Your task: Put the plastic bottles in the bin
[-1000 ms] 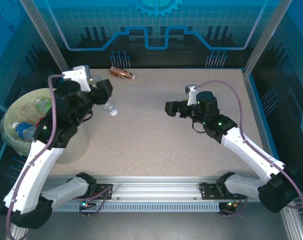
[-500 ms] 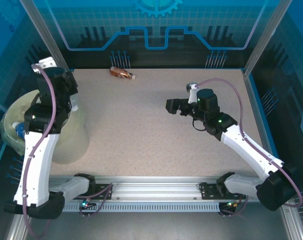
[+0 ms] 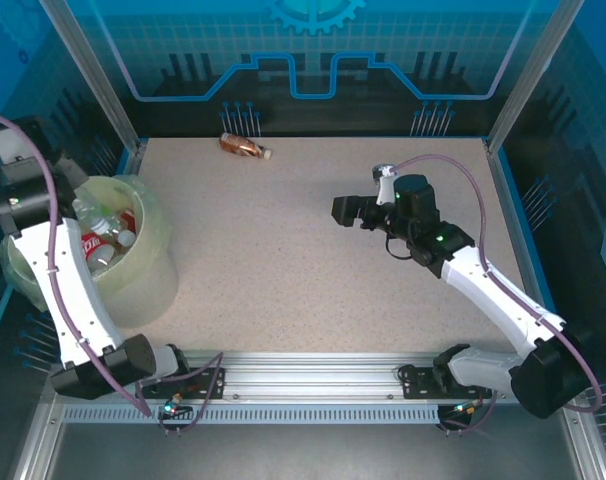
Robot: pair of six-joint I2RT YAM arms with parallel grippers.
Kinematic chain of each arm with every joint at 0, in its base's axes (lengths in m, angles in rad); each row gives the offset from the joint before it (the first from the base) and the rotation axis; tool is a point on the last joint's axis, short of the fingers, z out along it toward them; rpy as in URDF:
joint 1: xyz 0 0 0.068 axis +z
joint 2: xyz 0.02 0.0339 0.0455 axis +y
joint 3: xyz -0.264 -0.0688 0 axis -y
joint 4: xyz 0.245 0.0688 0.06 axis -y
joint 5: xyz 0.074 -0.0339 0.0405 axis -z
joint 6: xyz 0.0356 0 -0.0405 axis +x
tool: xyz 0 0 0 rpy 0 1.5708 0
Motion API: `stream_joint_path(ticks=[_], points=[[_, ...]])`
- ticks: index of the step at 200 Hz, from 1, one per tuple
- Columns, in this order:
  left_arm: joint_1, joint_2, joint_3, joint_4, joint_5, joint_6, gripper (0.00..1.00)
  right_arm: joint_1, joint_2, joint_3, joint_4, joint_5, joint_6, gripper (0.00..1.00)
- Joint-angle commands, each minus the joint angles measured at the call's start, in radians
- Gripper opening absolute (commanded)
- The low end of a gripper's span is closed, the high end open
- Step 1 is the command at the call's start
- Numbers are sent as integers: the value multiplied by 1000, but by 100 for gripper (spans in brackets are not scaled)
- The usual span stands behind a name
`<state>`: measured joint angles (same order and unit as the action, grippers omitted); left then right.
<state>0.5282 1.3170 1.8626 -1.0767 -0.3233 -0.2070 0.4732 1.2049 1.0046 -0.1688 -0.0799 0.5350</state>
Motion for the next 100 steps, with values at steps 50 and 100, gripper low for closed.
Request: stream_joint_path(ticks=[50, 100], points=[[225, 34, -54, -149, 173, -18, 69, -25, 60, 92, -48, -91, 40, 100], [201, 23, 7, -145, 209, -38, 99, -33, 29, 65, -60, -36, 39, 100]])
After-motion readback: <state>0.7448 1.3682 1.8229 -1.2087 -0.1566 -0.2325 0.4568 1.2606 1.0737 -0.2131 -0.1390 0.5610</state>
